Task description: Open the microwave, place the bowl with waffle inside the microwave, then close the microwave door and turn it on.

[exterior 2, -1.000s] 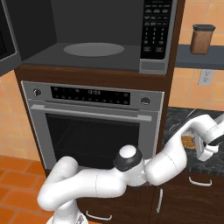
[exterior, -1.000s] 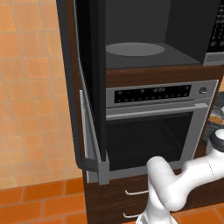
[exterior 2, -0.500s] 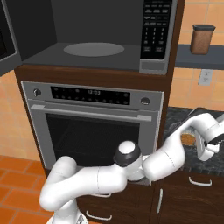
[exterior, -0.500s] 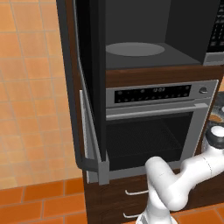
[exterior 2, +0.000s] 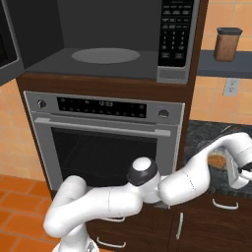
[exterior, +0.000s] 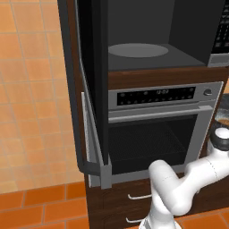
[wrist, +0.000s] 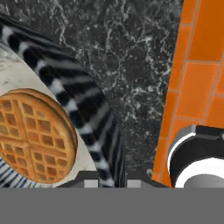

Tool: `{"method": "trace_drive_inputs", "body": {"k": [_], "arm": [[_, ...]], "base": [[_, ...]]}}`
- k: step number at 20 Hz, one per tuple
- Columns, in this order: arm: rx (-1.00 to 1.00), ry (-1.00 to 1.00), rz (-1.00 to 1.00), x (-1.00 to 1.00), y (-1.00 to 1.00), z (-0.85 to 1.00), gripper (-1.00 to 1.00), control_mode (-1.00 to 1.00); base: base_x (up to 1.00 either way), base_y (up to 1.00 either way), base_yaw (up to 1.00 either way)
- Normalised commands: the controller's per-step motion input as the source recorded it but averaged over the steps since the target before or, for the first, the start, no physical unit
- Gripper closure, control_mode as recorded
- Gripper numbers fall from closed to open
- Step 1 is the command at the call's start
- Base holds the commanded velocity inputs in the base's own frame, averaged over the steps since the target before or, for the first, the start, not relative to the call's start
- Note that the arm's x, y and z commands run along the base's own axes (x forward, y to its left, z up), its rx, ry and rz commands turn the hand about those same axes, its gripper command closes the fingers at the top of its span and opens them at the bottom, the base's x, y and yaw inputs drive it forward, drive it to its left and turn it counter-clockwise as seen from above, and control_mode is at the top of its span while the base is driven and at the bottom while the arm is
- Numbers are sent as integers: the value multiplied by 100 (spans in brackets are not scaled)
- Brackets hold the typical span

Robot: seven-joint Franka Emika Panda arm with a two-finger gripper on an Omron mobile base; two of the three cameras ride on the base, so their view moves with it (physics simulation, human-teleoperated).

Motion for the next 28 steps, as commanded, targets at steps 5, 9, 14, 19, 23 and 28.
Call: {"method": "trace_drive_inputs", "body": {"k": [5, 9, 14, 19, 23, 28], "arm": [[-7, -26, 6, -83, 11, 10, 100, -100], [-6, -19, 12, -46, 25, 10, 100, -100], [-16, -5, 0, -43, 60, 49, 100, -100], [-20, -1, -8, -44, 74, 64, 100, -100], [-12, 2, -17, -62, 61, 76, 100, -100], [-14, 0, -21, -56, 69, 90, 100, -100]], "base": [[0, 0, 0], [0, 0, 0], [0, 0, 0], [0, 0, 0], [0, 0, 0], [0, 0, 0]]}}
